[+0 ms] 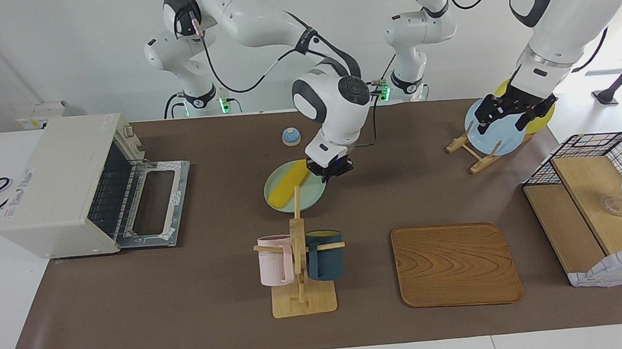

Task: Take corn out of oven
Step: 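Pull the plate out and lower it onto the table center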

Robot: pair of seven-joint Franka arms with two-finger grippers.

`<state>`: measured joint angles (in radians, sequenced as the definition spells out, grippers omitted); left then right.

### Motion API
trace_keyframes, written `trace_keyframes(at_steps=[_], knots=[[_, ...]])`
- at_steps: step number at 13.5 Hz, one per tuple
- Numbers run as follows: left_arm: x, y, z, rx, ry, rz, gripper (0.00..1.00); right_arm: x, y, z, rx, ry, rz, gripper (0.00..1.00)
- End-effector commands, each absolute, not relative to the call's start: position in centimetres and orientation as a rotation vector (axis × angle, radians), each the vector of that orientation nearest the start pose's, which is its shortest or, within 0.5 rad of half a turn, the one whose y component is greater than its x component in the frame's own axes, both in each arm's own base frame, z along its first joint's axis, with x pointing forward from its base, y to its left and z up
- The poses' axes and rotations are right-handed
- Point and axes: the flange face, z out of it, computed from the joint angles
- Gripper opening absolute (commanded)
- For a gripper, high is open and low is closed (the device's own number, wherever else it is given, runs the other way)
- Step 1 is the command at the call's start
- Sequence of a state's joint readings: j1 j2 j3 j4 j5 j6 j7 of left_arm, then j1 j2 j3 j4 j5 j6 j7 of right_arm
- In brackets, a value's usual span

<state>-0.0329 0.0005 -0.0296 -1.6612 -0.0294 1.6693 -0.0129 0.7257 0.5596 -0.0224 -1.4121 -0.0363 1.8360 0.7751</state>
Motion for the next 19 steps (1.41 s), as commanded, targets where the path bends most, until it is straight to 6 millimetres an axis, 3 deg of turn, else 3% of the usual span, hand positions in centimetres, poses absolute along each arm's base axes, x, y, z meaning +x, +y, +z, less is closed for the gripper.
trace_keyframes(at_steps=[1,3,5,6,7,8,9,11,12,13,14,15,16,19], knots=[[55.3,-3.6,58.6,-3.151,0.087,-0.043,1.0,52.0,44.2,35.3,-3.204,0.164,0.138,0.0],[55.1,-3.7,58.6,-3.15,0.092,-0.048,1.0,51.5,43.9,34.2,-3.175,0.236,0.125,0.01],[55.1,-3.7,58.4,-3.15,0.097,-0.045,1.0,51.8,43.9,34.5,-3.15,0.287,0.126,0.45],[55.1,-3.9,58.4,-3.15,0.102,-0.048,1.0,51.8,44.3,34.7,-3.14,0.282,0.107,0.61],[55.1,-3.9,58.4,-3.15,0.102,-0.048,1.0,51.8,44.6,35.1,-3.129,0.274,0.087,0.85],[55.1,-3.9,58.4,-3.15,0.102,-0.045,1.0,52.4,44.2,36.0,-3.119,0.275,0.065,1.0],[55.1,-3.9,58.4,-3.15,0.104,-0.048,1.0,52.9,43.3,38.5,-3.107,0.257,0.035,1.0],[55.1,-4.5,58.2,-3.15,0.121,-0.048,1.0,55.0,37.3,42.3,-3.12,0.22,0.064,1.0],[55.0,-5.2,57.9,-3.15,0.14,-0.045,1.0,54.9,35.3,43.5,-3.125,0.212,0.083,1.0],[55.0,-6.1,57.4,-3.149,0.164,-0.043,1.0,55.1,32.1,43.6,-3.131,0.237,0.107,1.0],[54.7,-8.3,57.1,-3.15,0.225,-0.037,1.0,55.3,28.8,42.4,-3.143,0.233,0.153,1.0],[54.4,-10.2,56.9,-3.153,0.275,-0.028,1.0,54.2,26.9,40.8,-3.166,0.142,0.202,0.86],[54.0,-12.5,56.2,-3.157,0.338,-0.011,1.0,52.8,25.4,38.9,-3.18,0.043,0.244,0.65],[52.7,-19.1,53.8,-3.205,0.481,0.003,1.0,50.2,20.9,35.3,-3.234,0.047,0.314,0.23]])
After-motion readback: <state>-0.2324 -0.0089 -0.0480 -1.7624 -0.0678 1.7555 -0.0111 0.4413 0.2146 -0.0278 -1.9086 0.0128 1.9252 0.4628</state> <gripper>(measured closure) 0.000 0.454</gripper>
